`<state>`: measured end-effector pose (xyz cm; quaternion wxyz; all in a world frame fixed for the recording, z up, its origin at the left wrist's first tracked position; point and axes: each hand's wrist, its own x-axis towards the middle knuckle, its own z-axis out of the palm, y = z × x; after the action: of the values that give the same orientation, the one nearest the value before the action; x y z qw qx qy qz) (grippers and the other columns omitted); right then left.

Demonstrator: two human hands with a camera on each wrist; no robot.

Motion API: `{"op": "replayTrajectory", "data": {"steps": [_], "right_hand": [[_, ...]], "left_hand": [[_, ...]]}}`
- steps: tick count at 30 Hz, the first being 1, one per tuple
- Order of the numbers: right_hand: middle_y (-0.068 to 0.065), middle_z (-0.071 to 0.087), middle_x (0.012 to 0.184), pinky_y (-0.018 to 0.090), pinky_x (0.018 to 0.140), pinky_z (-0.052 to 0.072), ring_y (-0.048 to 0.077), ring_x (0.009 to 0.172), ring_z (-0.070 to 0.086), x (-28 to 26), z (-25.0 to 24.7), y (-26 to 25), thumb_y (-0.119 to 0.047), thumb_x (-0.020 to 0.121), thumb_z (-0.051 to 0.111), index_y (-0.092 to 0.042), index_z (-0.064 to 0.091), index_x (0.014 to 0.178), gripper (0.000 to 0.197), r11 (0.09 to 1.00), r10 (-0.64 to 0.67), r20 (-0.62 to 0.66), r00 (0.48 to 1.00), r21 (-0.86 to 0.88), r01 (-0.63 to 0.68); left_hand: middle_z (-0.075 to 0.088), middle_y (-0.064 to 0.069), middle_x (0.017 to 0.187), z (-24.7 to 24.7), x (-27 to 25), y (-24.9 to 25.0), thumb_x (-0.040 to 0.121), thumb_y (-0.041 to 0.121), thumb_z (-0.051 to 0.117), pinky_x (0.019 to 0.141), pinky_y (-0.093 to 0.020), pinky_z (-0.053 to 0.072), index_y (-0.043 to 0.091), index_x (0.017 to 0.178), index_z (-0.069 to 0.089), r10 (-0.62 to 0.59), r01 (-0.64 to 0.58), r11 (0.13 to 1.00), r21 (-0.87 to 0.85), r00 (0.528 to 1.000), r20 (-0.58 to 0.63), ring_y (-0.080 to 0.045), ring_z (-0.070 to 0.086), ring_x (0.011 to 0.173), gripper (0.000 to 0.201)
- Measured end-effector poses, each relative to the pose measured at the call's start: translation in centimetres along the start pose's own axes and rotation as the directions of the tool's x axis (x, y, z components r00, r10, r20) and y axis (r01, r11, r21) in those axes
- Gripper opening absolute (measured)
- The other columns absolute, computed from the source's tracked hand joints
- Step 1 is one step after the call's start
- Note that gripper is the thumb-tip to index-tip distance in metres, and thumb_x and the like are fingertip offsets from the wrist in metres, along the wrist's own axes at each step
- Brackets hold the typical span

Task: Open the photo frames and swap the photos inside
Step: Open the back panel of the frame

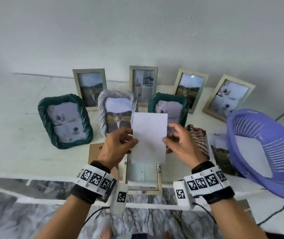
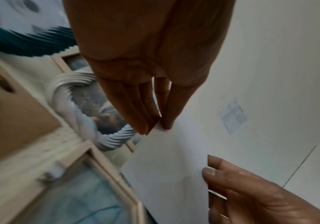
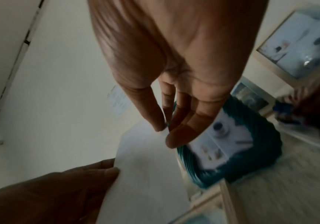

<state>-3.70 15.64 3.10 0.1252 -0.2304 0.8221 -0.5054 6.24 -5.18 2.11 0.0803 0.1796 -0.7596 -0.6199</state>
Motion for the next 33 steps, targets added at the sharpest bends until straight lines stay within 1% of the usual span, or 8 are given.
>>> {"op": "replayTrajectory", "data": {"steps": [6,11,15,18,21,25,30,33], "right_hand": [[-0.002,0.065,0.08,0.043,0.069,0.056,0.018,0.073,0.064,-1.6,3.6,2.1,-0.014,0.083,0.07,-0.02,0.062,0.097,0.017,0.998,0.029,-0.023,0.999,-0.06,-0.031],[-0.01,0.057,0.073,0.03,0.068,0.048,0.009,0.071,0.057,-2.5,4.1,2.8,-0.016,0.082,0.071,-0.02,0.062,0.095,0.017,0.985,0.003,-0.044,0.999,-0.173,-0.011],[-0.012,0.058,0.073,0.027,0.066,0.048,0.009,0.07,0.058,-2.9,4.4,3.3,-0.016,0.083,0.07,-0.021,0.062,0.096,0.016,0.976,-0.014,-0.045,0.999,-0.217,0.004],[-0.013,0.055,0.069,0.024,0.063,0.044,0.009,0.066,0.055,-3.6,4.9,3.6,-0.015,0.084,0.069,-0.017,0.062,0.095,0.013,0.963,-0.011,-0.044,0.999,-0.271,-0.001],[-0.009,0.057,0.075,0.02,0.06,0.04,0.012,0.068,0.054,-4.3,5.4,4.2,-0.016,0.084,0.068,-0.017,0.059,0.094,0.013,0.938,-0.029,-0.05,0.998,-0.347,0.01],[-0.006,0.049,0.084,0.011,0.056,0.032,0.009,0.069,0.047,-5.0,5.8,4.8,-0.022,0.084,0.068,-0.019,0.058,0.102,0.021,0.897,-0.026,-0.06,0.998,-0.442,-0.003],[-0.002,0.049,0.094,0.022,0.066,0.041,0.016,0.075,0.053,-5.2,6.0,4.7,-0.023,0.087,0.065,-0.024,0.055,0.129,0.043,0.884,0.007,-0.021,1.0,-0.467,-0.016],[-0.003,0.046,0.096,0.019,0.068,0.04,0.014,0.077,0.054,-5.5,6.3,4.8,-0.022,0.089,0.062,-0.021,0.061,0.125,0.036,0.874,0.01,0.034,0.999,-0.486,0.008]], "left_hand": [[0.073,-0.004,0.08,-0.9,-1.3,-2.7,0.086,0.01,0.072,0.055,-0.028,0.056,0.012,0.097,0.066,-0.021,0.022,0.995,0.102,1.0,-0.009,-0.016,0.068,0.067,0.012],[0.074,-0.003,0.078,-0.9,-2.1,-4.4,0.085,0.014,0.073,0.059,-0.037,0.06,0.019,0.09,0.066,-0.03,0.027,0.984,0.174,0.999,0.015,-0.024,0.071,0.07,0.01],[0.07,0.006,0.082,-0.9,-2.4,-5.2,0.083,0.026,0.075,0.065,-0.033,0.058,0.02,0.088,0.067,0.006,-0.002,0.934,0.358,1.0,-0.012,-0.009,0.065,0.067,0.011],[0.06,0.003,0.099,-0.6,-2.8,-5.2,0.083,0.028,0.074,0.065,-0.02,0.047,0.015,0.1,0.067,0.032,-0.012,0.876,0.482,0.999,-0.034,0.001,0.055,0.072,0.023],[0.051,0.002,0.106,-0.2,-3.1,-5.2,0.084,0.029,0.073,0.064,-0.013,0.038,0.016,0.114,0.065,0.013,-0.002,0.826,0.564,1.0,-0.015,-0.002,0.052,0.074,0.034],[0.048,0.003,0.112,0.0,-3.2,-5.5,0.083,0.033,0.071,0.071,-0.022,0.038,0.023,0.132,0.054,-0.03,0.011,0.768,0.641,0.999,0.018,-0.01,0.052,0.085,0.053],[0.044,-0.002,0.121,0.2,-2.8,-6.0,0.082,0.033,0.069,0.08,-0.033,0.051,0.034,0.151,0.019,-0.09,0.033,0.754,0.656,0.994,0.054,-0.02,0.058,0.096,0.086],[0.043,0.0,0.123,0.0,-2.8,-5.8,0.083,0.03,0.065,0.084,-0.032,0.053,0.035,0.148,0.031,-0.095,0.01,0.738,0.675,0.991,0.09,-0.017,0.058,0.096,0.073]]}}
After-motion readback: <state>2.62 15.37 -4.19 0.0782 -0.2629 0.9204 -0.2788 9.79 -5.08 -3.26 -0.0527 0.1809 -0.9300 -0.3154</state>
